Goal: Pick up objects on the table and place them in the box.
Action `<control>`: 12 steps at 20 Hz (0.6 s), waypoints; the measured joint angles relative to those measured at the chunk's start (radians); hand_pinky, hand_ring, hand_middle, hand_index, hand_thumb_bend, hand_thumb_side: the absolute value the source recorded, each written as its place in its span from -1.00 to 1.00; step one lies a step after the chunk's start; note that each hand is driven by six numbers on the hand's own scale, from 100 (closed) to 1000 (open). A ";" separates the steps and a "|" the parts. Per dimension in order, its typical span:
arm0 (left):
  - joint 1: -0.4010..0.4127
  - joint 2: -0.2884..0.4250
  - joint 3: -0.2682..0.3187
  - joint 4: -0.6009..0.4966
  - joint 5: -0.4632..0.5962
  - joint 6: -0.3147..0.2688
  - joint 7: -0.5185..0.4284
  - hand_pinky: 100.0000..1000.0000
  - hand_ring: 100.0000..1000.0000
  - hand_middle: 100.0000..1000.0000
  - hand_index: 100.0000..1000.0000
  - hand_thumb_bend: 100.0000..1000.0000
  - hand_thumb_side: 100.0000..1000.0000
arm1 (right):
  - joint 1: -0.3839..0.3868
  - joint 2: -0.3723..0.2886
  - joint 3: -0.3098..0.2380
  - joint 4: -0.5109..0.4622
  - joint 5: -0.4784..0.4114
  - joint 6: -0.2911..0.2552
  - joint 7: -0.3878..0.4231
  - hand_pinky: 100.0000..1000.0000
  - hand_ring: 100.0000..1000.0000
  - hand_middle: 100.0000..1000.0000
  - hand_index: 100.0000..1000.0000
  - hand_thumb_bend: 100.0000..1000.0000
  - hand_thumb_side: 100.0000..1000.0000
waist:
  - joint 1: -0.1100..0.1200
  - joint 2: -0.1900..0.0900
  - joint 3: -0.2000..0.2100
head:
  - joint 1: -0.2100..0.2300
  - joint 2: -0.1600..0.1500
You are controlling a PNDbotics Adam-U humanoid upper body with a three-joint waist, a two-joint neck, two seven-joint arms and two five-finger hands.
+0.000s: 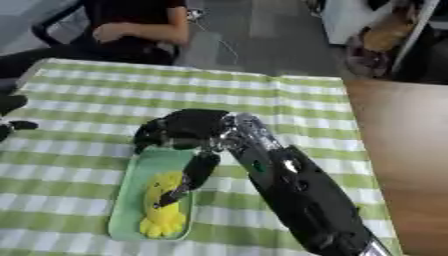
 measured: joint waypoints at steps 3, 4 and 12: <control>0.000 0.000 0.000 0.000 -0.002 0.001 0.000 0.15 0.65 0.77 0.48 0.31 1.00 | 0.000 0.000 -0.002 0.001 0.004 -0.001 -0.001 -0.28 0.29 0.69 0.67 0.25 0.07 | 0.000 0.000 0.000 | 0.000 0.000; 0.000 0.000 0.000 0.000 -0.003 0.001 0.000 0.15 0.65 0.77 0.48 0.31 1.00 | 0.000 0.000 -0.002 0.002 0.005 -0.002 -0.002 -0.28 0.30 0.69 0.67 0.25 0.08 | 0.000 0.000 0.000 | 0.000 0.000; 0.000 0.000 0.000 0.000 -0.005 0.001 0.000 0.15 0.65 0.76 0.48 0.31 1.00 | 0.000 -0.001 -0.004 0.006 0.013 0.001 0.001 0.16 0.58 0.84 0.88 0.28 0.12 | 0.000 0.000 0.000 | 0.000 0.000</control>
